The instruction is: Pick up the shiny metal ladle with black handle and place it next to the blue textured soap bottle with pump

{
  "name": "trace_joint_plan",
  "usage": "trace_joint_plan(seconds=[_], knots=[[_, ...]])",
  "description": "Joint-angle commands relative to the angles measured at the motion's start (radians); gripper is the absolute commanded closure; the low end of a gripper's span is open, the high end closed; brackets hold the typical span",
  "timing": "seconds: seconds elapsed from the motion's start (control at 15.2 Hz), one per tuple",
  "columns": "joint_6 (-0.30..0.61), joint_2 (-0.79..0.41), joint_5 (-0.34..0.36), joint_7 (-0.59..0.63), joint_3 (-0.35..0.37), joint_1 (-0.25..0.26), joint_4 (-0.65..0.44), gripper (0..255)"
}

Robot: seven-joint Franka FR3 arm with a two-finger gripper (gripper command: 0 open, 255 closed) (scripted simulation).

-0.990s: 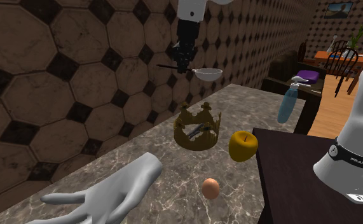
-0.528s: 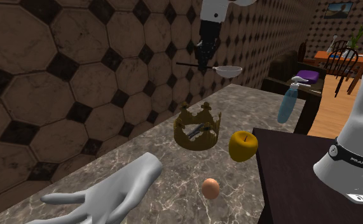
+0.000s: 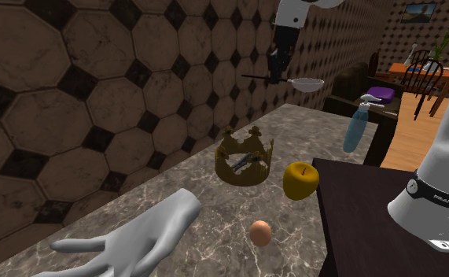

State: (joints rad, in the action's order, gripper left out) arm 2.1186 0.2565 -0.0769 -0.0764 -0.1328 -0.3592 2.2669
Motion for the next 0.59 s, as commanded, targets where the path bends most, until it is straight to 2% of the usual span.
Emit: trace_joint_plan(seconds=[0.0, 0.53], knots=[[-0.012, 0.026, 0.008, -0.047, -0.03, -0.021, 0.018, 255], [-0.044, 0.078, 0.045, -0.236, -0.161, -0.104, 0.051, 255]])
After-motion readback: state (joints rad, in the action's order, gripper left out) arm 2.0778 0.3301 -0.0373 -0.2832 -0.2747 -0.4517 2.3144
